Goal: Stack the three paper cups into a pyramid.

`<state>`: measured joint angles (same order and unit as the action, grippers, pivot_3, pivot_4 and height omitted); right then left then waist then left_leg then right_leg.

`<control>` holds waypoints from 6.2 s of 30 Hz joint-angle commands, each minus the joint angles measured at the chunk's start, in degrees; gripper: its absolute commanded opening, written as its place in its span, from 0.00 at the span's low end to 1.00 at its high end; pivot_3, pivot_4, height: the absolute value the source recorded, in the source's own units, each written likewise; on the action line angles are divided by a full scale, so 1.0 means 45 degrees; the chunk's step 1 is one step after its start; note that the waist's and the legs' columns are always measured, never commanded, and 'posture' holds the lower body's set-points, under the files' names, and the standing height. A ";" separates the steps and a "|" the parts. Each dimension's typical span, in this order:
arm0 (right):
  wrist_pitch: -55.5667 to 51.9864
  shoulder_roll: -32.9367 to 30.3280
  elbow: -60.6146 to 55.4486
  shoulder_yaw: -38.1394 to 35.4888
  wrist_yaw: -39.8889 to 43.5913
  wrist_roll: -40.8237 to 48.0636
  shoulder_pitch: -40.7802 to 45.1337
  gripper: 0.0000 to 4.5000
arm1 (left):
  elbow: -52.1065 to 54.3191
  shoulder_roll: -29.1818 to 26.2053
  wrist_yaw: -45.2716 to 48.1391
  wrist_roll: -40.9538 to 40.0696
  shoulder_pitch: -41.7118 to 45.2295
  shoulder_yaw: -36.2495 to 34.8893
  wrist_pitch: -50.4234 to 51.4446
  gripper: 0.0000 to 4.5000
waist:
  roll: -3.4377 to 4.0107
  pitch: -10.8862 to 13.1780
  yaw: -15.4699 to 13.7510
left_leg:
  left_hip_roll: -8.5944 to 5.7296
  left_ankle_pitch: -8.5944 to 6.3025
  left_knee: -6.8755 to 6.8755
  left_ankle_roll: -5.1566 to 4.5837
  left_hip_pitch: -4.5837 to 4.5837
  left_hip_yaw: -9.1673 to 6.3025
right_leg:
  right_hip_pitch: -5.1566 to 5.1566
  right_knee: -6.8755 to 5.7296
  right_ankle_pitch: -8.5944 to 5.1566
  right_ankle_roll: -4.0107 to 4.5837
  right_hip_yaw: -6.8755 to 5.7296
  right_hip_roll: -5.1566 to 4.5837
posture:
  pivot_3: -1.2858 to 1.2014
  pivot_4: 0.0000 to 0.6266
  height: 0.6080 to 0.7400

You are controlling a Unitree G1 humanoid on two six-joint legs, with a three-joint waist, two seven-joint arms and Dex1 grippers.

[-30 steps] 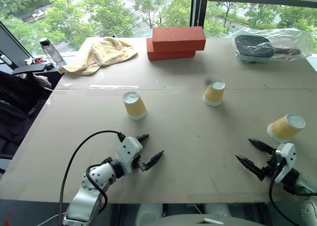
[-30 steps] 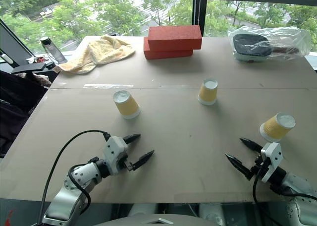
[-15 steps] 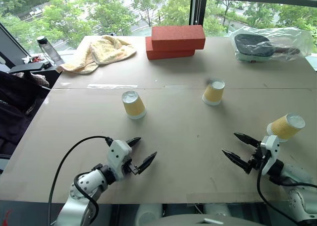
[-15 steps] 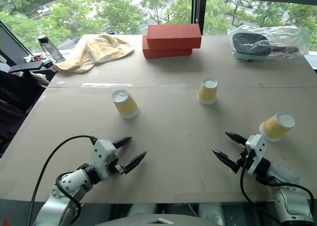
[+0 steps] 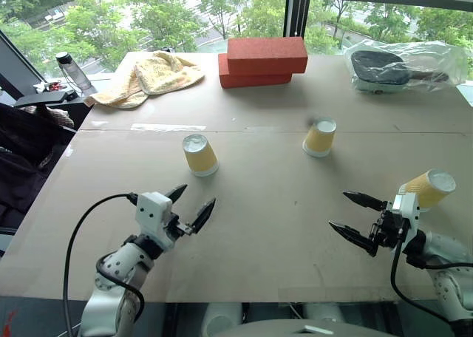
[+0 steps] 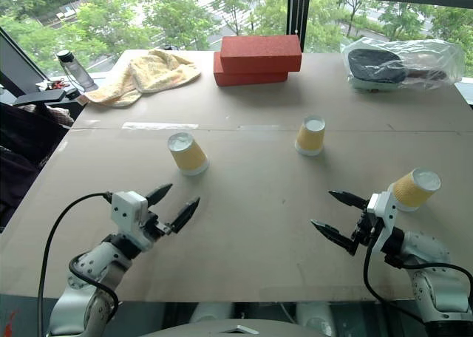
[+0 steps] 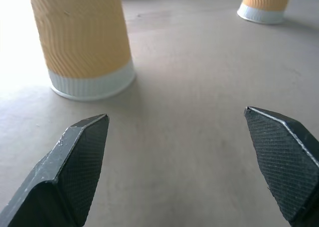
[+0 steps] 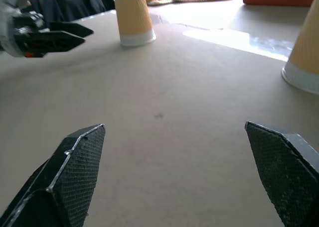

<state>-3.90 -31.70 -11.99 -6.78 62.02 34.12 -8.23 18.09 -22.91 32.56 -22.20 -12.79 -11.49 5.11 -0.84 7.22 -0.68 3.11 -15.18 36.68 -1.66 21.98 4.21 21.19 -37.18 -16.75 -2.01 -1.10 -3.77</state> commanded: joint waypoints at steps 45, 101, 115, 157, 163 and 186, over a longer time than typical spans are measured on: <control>-0.0376 -0.0306 -0.2586 -0.1600 -0.0918 0.0734 -0.0961 1.00 | -0.3777 0.0416 0.5410 0.1427 0.5337 0.5692 -0.1251 0.55 | -0.0028 0.0019 -0.0016 | 0.0012 0.0004 0.0169 0.0004 0.0105 -0.0028 | 0.0088 -0.0151 -0.0002 -0.0008 -0.0006 0.0159 | 0.52 0.24 0.93; -0.0935 0.1833 0.2107 0.0281 -0.3699 -0.1375 0.5549 0.48 | 0.3543 -0.6544 0.5531 -0.4891 0.5836 -0.0147 0.6936 1.00 | 0.0031 0.0143 0.0289 | 0.0030 0.0049 0.0148 0.0085 0.0147 -0.0017 | 0.0136 -0.0154 -0.0013 -0.0028 0.0068 0.0149 | 0.52 0.24 0.93; -0.0335 0.1335 -0.1170 0.1588 -0.2126 -0.1339 0.1219 0.48 | 0.1682 -0.7138 0.9720 -0.3725 0.5758 0.0868 0.4103 1.00 | 0.0035 0.0162 0.0278 | 0.0022 0.0014 0.0156 0.0026 0.0116 -0.0006 | 0.0126 -0.0170 -0.0019 -0.0031 0.0077 0.0173 | 0.52 0.24 0.93; 0.1075 0.2358 -0.3503 -0.3185 -0.6979 -0.1919 -0.1213 0.99 | 0.0211 -0.5382 0.8507 -0.4343 0.9837 0.2515 0.6827 1.00 | 0.0014 0.0164 0.0003 | 0.0005 0.0046 0.0185 0.0080 0.0135 -0.0015 | 0.0127 -0.0174 -0.0019 -0.0037 0.0074 0.0191 | 0.52 0.24 0.93; 0.0365 0.1859 -0.1743 -0.5192 -0.9435 -0.3371 -0.0618 0.99 | -0.0407 -0.4625 0.8109 -0.4137 1.1415 0.3270 0.7471 1.00 | 0.0014 0.0165 0.0008 | -0.0011 0.0048 0.0191 0.0083 0.0133 -0.0010 | 0.0128 -0.0178 -0.0019 -0.0037 0.0079 0.0196 | 0.52 0.24 0.93; -0.0766 0.1893 -0.0048 -0.4687 -0.9517 -0.3164 0.0241 0.61 | -0.0457 -0.4718 0.7868 -0.3913 1.1184 0.3436 0.8075 1.00 | 0.0039 0.0161 0.0021 | -0.0002 0.0048 0.0179 0.0082 0.0132 -0.0015 | 0.0131 -0.0177 -0.0019 -0.0035 0.0112 0.0213 | 0.52 0.24 0.93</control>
<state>-9.50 -22.16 -10.54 -27.71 18.60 20.25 -7.53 15.44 -44.04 68.33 -39.41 37.50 5.52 41.26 -0.66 7.95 -0.59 3.10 -14.97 37.49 -1.29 22.57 4.14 21.78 -37.98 -16.84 -2.17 -0.60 -2.81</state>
